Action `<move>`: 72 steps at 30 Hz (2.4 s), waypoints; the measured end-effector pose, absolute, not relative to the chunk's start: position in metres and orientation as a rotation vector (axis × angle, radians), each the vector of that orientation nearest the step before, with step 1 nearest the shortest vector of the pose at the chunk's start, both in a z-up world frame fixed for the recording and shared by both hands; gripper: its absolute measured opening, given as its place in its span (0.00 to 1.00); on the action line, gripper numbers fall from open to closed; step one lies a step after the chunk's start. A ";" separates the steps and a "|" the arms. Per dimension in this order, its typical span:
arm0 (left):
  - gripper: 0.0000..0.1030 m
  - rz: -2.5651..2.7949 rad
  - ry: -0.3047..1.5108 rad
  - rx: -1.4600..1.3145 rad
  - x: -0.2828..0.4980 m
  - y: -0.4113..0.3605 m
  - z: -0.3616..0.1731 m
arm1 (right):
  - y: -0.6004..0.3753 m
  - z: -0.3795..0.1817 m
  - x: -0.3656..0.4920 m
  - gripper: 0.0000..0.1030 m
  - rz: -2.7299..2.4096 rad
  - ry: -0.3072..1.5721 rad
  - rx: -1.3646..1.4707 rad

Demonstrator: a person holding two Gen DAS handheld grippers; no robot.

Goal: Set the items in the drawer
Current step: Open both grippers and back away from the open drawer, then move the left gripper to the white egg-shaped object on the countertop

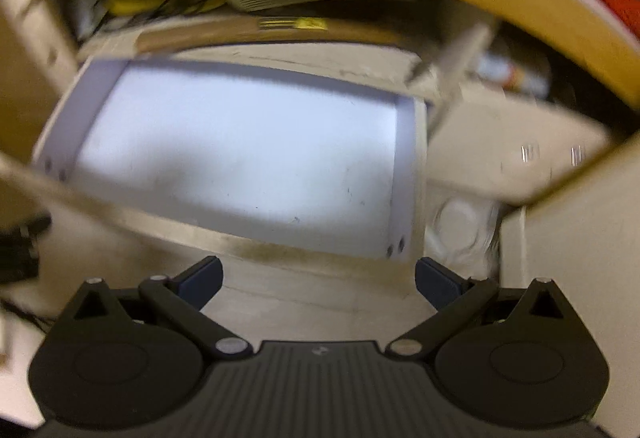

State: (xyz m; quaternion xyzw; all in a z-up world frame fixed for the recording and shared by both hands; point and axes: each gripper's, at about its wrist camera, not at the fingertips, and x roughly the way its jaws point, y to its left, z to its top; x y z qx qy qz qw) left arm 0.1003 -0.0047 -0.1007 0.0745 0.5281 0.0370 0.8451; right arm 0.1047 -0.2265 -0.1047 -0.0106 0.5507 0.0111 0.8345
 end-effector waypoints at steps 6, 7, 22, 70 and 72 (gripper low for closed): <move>0.87 0.072 1.096 0.113 0.099 -0.005 -0.100 | -0.233 -0.105 0.097 1.00 -0.027 1.140 0.124; 0.87 0.070 1.096 0.107 0.099 -0.005 -0.100 | -0.232 -0.105 0.096 1.00 -0.029 1.138 0.127; 0.87 0.008 0.796 0.075 0.103 -0.011 -0.046 | -0.231 -0.069 0.098 1.00 -0.056 0.921 0.129; 0.87 -0.122 0.375 0.111 0.206 -0.022 0.006 | -0.210 0.035 0.078 1.00 0.028 0.324 0.046; 0.87 -0.124 0.385 0.094 0.215 -0.020 0.002 | -0.209 0.034 0.078 1.00 0.035 0.328 0.045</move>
